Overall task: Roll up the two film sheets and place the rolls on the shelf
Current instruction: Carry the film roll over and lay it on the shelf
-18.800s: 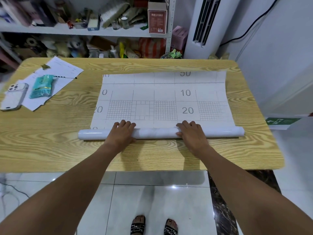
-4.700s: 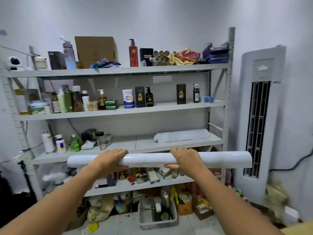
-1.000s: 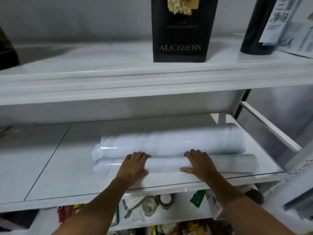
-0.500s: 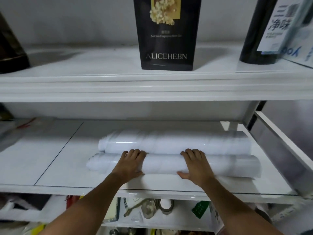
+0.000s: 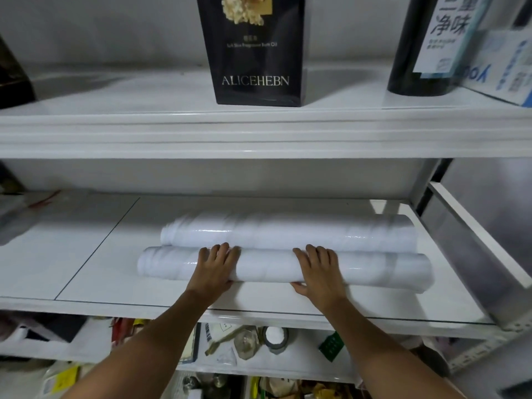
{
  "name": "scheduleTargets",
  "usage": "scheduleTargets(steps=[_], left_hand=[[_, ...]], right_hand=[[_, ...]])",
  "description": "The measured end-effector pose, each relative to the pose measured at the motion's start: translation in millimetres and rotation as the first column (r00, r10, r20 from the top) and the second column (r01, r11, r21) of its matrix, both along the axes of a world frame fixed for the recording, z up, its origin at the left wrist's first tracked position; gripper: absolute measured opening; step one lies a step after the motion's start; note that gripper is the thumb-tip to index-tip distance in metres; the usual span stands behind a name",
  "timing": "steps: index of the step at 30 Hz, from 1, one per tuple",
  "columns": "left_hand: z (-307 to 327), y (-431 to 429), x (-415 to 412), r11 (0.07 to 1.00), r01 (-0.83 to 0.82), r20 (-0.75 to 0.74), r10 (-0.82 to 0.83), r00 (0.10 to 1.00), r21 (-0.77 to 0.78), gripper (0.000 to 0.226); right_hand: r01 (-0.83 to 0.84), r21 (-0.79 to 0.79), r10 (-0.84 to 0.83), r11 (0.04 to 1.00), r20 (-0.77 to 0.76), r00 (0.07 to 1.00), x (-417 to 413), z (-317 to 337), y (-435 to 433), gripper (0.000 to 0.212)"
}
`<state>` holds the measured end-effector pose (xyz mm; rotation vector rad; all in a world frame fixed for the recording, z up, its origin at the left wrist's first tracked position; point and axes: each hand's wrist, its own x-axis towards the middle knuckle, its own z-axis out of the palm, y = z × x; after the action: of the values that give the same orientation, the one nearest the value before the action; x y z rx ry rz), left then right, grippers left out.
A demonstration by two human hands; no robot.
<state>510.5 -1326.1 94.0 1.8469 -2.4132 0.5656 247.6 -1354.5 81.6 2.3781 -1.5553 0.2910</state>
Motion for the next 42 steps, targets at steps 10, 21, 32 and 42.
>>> scheduleTargets(steps=[10,21,32,42], left_hand=[[9.3,2.8,18.2,0.987,0.122,-0.114,-0.109,0.987,0.106,0.079],[15.2,12.9,13.0,0.977,0.161,-0.196,-0.132,0.972,0.142,0.082],[13.6,10.8,2.4,0.995,0.025,-0.028,-0.023,0.999,0.096,0.078],[11.0,-13.1,0.3,0.997,0.023,-0.055,-0.019,0.998,0.072,0.078]], right_hand=[[-0.057,0.065,0.058,0.996,-0.023,0.998,-15.9,18.3,-0.8,0.082],[-0.158,0.045,0.159,0.986,-0.016,0.987,-18.9,13.9,6.8,0.08],[-0.138,0.098,0.144,0.986,-0.062,0.988,-11.3,14.5,5.5,0.084],[-0.119,0.089,0.125,0.989,-0.061,0.99,-9.2,11.4,-18.4,0.081]])
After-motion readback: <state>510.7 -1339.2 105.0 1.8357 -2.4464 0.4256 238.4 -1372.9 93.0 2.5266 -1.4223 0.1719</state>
